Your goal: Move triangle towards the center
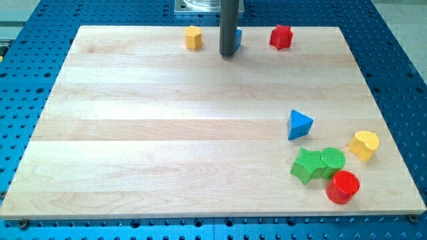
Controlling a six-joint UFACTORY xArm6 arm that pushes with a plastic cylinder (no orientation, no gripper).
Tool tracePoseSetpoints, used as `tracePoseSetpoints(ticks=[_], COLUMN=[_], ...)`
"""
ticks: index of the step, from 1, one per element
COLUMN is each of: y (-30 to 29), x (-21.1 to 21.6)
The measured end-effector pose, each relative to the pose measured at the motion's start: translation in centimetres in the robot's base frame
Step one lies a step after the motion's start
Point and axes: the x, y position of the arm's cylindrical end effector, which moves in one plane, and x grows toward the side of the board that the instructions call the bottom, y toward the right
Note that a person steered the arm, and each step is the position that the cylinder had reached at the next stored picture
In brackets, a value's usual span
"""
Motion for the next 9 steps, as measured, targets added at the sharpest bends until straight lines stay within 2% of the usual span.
tracePoseSetpoints(ticks=[3,4,5,6,7,8,9], y=[1.0,1.6,5.0,12.1,15.3,18.8,15.3], x=[-0.6,1.9,8.7,10.8,11.3,16.5,23.4])
